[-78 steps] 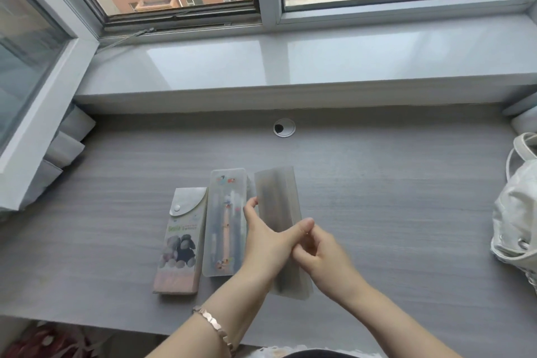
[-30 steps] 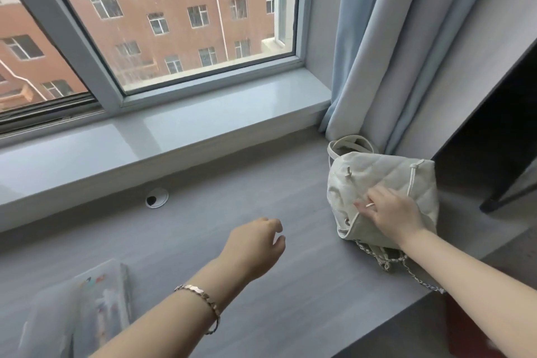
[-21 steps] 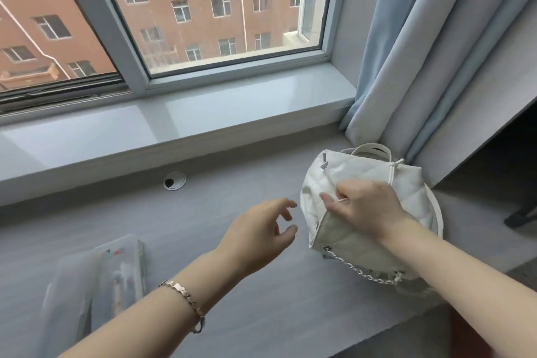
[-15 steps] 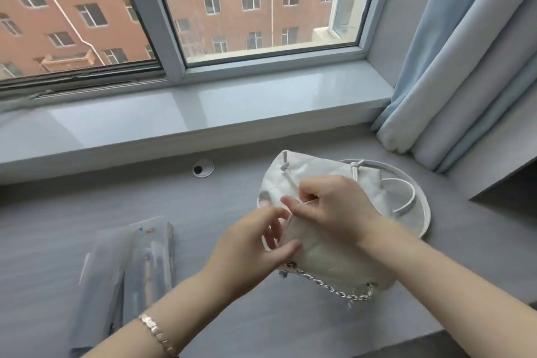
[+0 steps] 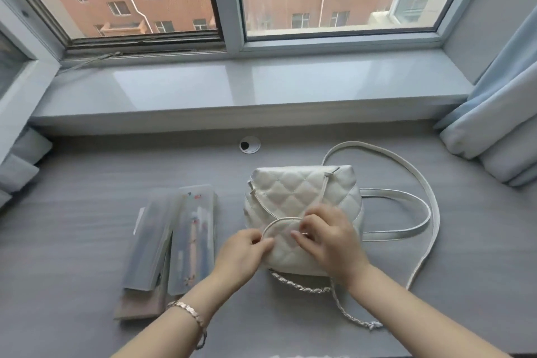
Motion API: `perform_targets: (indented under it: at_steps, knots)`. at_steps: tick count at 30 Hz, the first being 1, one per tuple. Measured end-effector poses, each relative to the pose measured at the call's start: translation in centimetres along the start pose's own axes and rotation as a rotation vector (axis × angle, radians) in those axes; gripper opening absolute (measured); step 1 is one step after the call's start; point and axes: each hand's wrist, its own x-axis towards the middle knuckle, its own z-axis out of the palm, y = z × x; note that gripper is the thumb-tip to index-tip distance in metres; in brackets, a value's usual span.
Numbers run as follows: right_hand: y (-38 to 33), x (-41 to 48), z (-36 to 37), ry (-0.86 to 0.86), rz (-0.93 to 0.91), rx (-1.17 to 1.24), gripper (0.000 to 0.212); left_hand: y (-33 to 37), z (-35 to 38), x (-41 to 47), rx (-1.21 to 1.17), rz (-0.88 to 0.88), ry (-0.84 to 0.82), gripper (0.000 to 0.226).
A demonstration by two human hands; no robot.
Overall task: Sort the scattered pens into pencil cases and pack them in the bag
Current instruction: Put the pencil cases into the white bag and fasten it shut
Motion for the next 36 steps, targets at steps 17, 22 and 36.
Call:
perform_targets:
  at_steps: [17,22,36]
  knots:
    - [0.8,-5.1,1.1,0.219,-0.005,-0.160,0.010,1.6,1.2,0.3,0.189,-0.081,-0.097,0.023]
    - [2.1,-5.1,1.1,0.136,-0.067,-0.109,0.009,1.7,2.2,0.0,0.212,-0.106,-0.046,0.031]
    - [1.2,-3.2,-2.4,-0.239,0.504,0.379,0.024,1.8,2.1,-1.0,0.210,-0.067,-0.073,0.026]
